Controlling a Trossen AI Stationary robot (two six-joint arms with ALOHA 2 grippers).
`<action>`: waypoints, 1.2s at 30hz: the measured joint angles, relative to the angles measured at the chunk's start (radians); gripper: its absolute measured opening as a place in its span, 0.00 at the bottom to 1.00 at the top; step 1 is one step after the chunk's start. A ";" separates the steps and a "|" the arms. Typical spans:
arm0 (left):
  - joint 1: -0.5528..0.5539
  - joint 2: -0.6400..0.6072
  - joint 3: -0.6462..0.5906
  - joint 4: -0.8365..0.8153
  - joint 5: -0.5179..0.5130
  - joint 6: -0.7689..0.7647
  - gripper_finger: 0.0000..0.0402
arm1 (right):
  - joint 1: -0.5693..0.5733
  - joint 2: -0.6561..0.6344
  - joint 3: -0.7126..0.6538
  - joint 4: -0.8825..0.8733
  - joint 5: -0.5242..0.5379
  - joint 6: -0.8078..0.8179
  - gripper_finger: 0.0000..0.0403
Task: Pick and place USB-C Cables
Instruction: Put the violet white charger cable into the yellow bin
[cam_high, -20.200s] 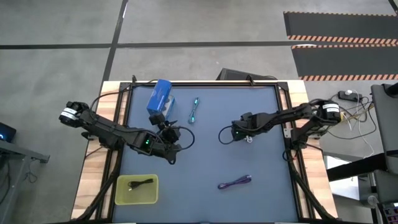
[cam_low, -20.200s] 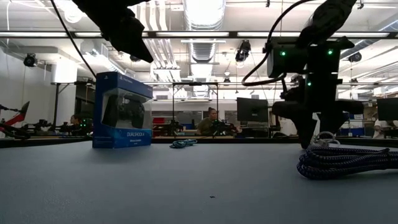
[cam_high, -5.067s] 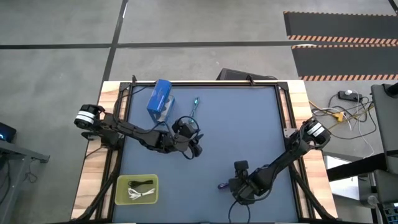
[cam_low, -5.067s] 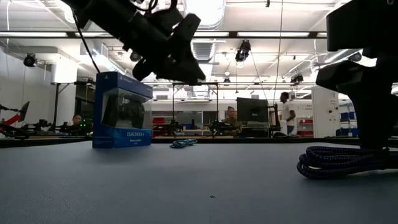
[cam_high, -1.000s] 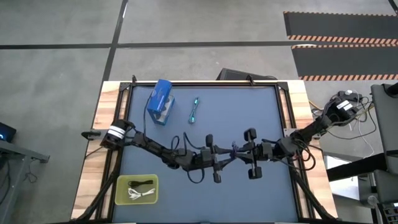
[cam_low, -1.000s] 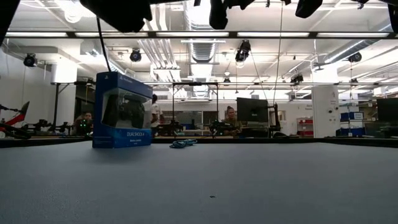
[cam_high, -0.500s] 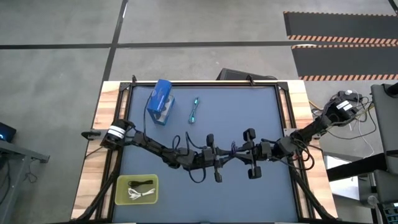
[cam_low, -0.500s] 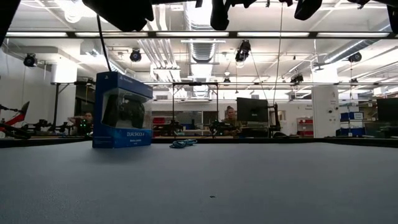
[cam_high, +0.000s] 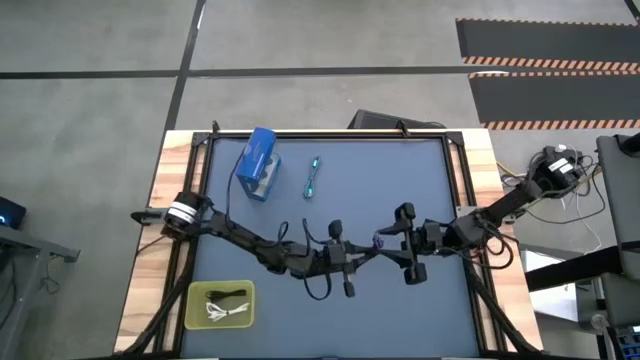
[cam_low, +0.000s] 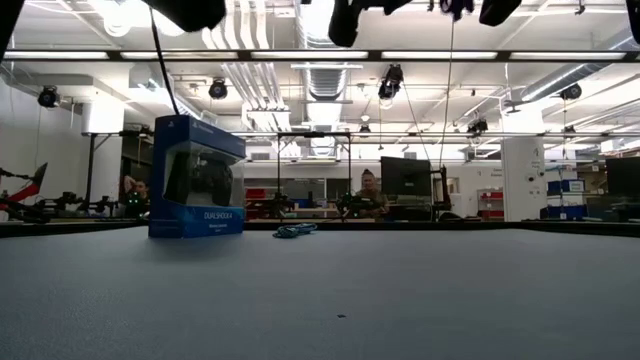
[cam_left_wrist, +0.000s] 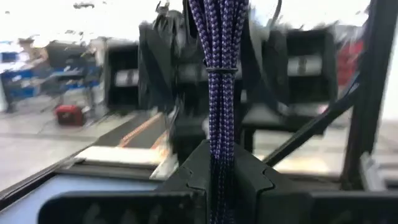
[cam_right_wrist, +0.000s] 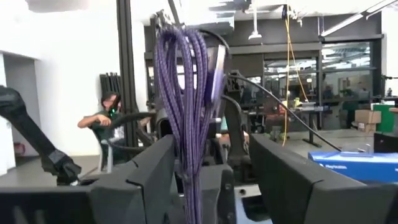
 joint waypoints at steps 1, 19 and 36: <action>-0.006 -0.007 0.000 -0.044 -0.025 -0.001 0.04 | 0.000 -0.023 0.000 -0.029 0.001 0.002 0.51; -0.209 -0.444 0.019 -1.446 -0.036 -0.614 0.04 | 0.000 -0.342 0.000 -0.610 0.011 0.166 0.50; -0.282 -0.510 0.024 -1.826 0.273 -0.840 0.04 | 0.000 -0.237 -0.002 -0.685 -0.004 0.161 0.50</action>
